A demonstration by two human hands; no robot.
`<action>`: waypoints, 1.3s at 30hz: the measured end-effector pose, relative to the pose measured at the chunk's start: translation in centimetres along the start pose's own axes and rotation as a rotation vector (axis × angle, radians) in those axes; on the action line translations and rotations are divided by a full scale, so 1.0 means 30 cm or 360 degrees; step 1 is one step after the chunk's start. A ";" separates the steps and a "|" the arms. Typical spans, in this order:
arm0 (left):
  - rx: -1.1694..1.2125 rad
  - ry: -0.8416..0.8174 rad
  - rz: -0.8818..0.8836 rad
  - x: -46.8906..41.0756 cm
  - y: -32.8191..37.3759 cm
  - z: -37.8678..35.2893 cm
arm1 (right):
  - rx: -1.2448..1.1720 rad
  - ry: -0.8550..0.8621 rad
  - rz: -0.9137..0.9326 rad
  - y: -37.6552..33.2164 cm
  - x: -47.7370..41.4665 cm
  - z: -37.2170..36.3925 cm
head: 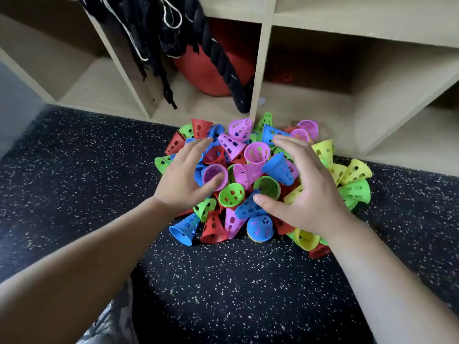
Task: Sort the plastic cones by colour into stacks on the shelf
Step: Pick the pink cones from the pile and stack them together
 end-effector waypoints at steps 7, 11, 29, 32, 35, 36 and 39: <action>-0.0142 -0.0093 0.0319 -0.059 -0.161 -0.156 | -0.0018 0.0103 -0.0114 0.114 0.002 -0.081; -0.0179 -0.0035 0.0492 -0.089 -0.247 -0.181 | -0.0051 0.0116 -0.0119 0.139 0.001 -0.129; 0.0295 0.0066 0.0680 -0.063 -0.150 -0.047 | 0.0012 0.0047 -0.0167 0.107 -0.012 -0.135; 0.0584 0.0070 0.0751 -0.051 -0.091 -0.033 | -0.0083 -0.0178 -0.0287 0.092 -0.007 -0.183; 0.0852 0.0033 0.0772 -0.042 -0.034 -0.038 | -0.0166 -0.0235 -0.0402 0.073 -0.007 -0.223; 0.0922 0.0009 0.0766 -0.040 -0.015 -0.043 | -0.0191 -0.0181 -0.0438 0.071 -0.007 -0.226; 0.1019 -0.0075 0.0695 -0.035 0.034 -0.048 | -0.0270 0.0073 -0.0492 0.074 -0.008 -0.212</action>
Point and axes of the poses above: each hand's wrist, its own x-axis away from the middle knuckle, its own z-axis out of the back of the hand, y = z × x, the point moved 9 cm from there along -x, towards the middle knuckle, and after that the axes turned 14 degrees about z, right-handed, at the moved point
